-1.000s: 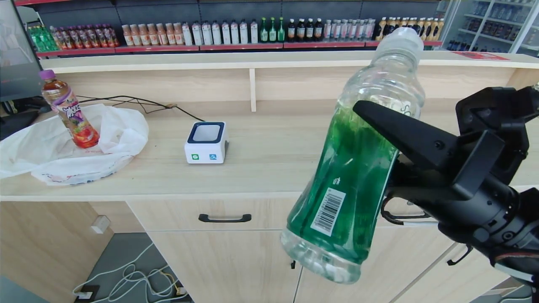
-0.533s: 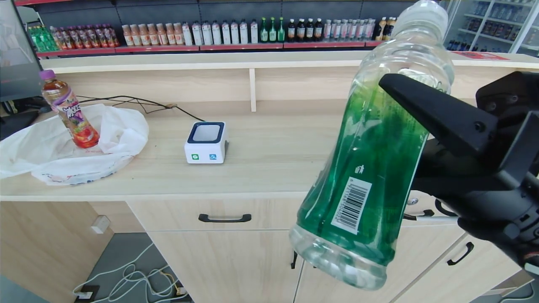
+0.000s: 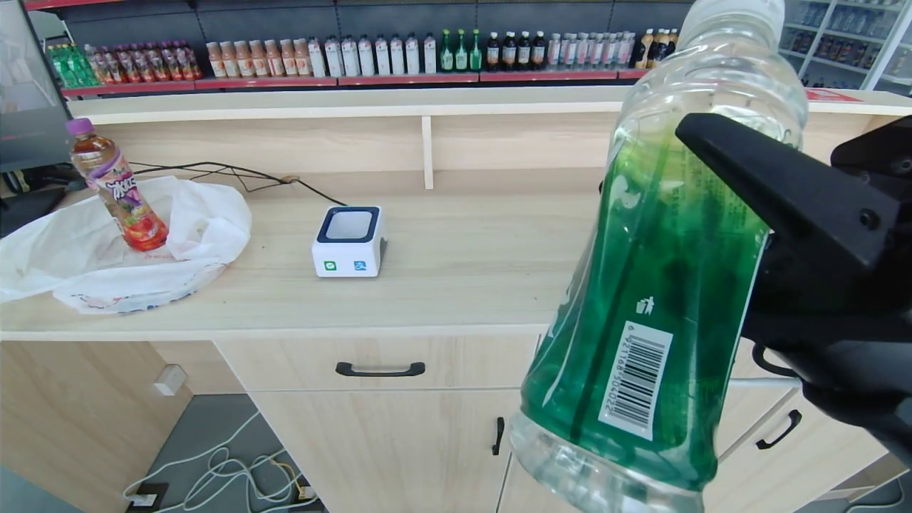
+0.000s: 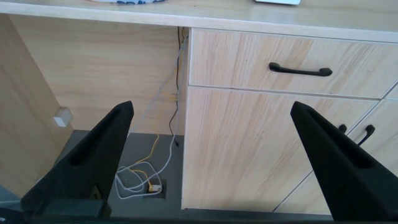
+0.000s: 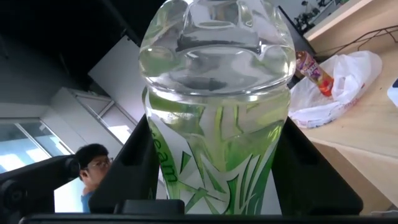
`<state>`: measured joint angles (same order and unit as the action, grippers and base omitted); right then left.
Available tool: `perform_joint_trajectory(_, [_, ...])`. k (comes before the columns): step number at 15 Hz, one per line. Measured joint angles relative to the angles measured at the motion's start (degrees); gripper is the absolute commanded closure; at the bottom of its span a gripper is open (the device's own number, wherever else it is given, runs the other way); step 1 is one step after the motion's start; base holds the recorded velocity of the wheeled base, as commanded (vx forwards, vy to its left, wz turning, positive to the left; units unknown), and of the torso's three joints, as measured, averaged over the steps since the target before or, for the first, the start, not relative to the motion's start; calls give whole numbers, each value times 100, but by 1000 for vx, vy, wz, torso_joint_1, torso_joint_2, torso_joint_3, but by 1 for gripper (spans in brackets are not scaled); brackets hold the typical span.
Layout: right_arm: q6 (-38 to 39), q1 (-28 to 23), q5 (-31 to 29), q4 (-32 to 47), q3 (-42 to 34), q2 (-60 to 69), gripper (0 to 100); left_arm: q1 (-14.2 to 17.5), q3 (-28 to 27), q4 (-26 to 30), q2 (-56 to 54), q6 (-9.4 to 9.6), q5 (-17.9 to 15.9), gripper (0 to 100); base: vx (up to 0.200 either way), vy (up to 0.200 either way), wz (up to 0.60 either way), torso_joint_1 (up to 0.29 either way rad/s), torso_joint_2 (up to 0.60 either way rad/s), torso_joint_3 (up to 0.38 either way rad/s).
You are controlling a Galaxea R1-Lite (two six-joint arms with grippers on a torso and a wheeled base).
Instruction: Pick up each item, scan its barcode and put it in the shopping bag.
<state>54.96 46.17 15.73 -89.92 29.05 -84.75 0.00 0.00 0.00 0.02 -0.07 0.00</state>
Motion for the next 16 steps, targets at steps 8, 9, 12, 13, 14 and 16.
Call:
perform_joint_trajectory(8, [-2, 6, -2, -2, -15, 66, 100, 0, 0, 0, 0, 0, 0, 0, 0, 0, 0, 0, 0, 0])
perform_joint_trajectory(9, [-2, 5, -2, -5, -20, 79, 100, 0, 0, 0, 0, 0, 0, 0, 0, 0, 0, 0, 0, 0])
perform_joint_trajectory(12, [-18, 13, -2, -2, -39, 94, 100, 0, 0, 0, 0, 0, 0, 0, 0, 0, 0, 0, 0, 0])
perform_joint_trajectory(13, [-44, 17, -2, 0, -56, 101, 100, 0, 0, 0, 0, 0, 0, 0, 0, 0, 0, 0, 0, 0])
perform_joint_trajectory(14, [-74, 20, -2, 1, -74, 121, 100, 0, 0, 0, 0, 0, 0, 0, 0, 0, 0, 0, 0, 0])
perform_joint_trajectory(16, [-187, 30, -2, -2, -88, 156, 100, 0, 0, 0, 0, 0, 0, 0, 0, 0, 0, 0, 0, 0])
